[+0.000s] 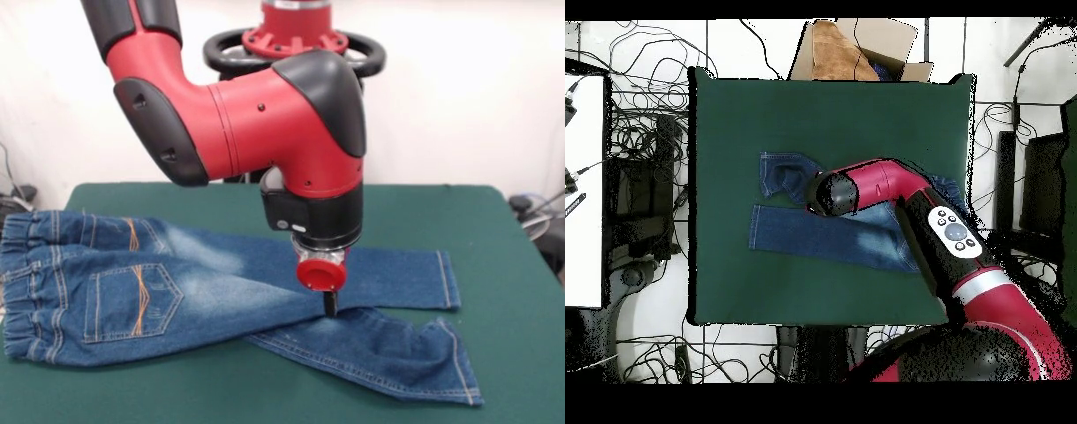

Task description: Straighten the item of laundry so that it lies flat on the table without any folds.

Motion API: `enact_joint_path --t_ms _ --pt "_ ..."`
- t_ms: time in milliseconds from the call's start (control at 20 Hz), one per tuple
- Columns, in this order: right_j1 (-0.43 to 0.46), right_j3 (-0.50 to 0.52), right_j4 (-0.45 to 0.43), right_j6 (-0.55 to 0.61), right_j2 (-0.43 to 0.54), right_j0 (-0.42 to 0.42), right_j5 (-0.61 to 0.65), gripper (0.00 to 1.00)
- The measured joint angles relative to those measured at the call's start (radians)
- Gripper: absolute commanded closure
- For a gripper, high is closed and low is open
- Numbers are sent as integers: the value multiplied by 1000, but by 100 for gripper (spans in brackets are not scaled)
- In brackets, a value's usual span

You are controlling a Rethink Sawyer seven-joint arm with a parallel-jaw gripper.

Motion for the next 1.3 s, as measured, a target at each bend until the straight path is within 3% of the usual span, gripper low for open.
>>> enact_joint_path --t_ms 700,1300 --pt "2 0 -6 0 0 2 0 100" --pt "3 0 -95 0 0 8 0 100"
